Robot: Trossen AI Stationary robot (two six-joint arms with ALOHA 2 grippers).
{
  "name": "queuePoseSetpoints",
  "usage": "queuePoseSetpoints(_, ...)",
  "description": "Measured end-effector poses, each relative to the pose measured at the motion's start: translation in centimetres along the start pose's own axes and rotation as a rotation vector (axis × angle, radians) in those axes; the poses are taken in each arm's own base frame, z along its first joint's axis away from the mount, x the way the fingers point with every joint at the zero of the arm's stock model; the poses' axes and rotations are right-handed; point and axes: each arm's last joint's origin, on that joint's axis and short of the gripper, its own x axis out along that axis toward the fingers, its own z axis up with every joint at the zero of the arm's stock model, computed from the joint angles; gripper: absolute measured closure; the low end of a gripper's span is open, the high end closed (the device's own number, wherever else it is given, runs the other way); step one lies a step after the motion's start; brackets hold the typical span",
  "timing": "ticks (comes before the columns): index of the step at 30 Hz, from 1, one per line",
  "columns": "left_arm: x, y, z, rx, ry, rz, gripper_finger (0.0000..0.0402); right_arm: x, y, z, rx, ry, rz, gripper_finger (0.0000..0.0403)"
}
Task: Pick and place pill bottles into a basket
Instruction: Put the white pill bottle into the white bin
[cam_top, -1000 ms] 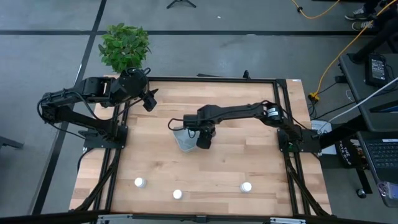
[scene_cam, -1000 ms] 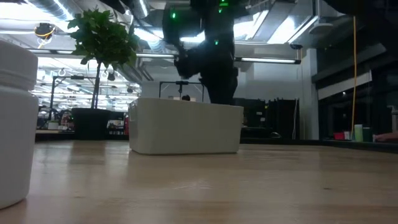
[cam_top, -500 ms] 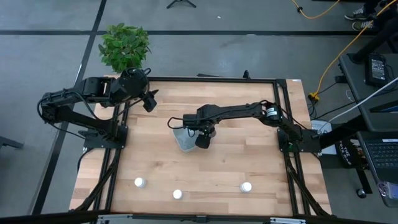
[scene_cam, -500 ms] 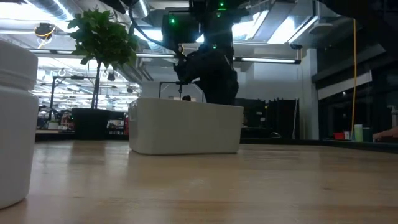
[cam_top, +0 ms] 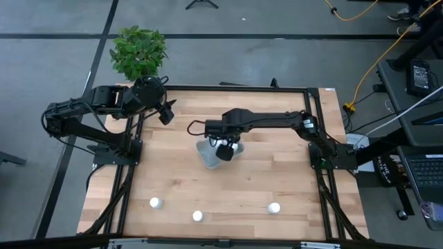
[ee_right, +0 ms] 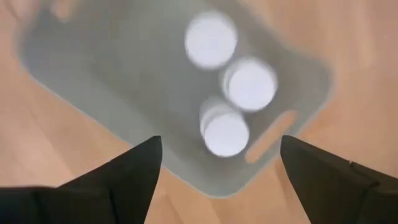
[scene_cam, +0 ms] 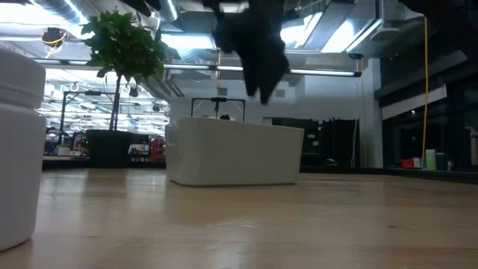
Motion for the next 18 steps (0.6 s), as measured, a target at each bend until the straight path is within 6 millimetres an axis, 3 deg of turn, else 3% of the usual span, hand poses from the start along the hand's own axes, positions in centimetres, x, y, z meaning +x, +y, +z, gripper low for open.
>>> queuePoseSetpoints(6,0.0,-0.2,-0.3,0.025,0.049,-0.092,0.0137,-5.3,0.3,-0.7,-0.005,-0.144,-0.179,0.0076)
queuePoseSetpoints(9,0.3,-0.8,-0.9,0.038,0.094,-0.183,0.0137,-7.7,0.6,-2.2,-0.005,-0.242,-0.209,0.0076)
queuePoseSetpoints(13,0.9,-2.2,-3.3,0.063,0.213,-0.352,0.0137,-10.8,1.2,-4.9,0.018,-0.352,-0.327,0.0076)
queuePoseSetpoints(18,0.2,-4.9,-7.9,0.205,0.375,-0.605,0.0137,-15.3,2.0,-8.3,-0.016,-0.574,-0.496,0.0076)
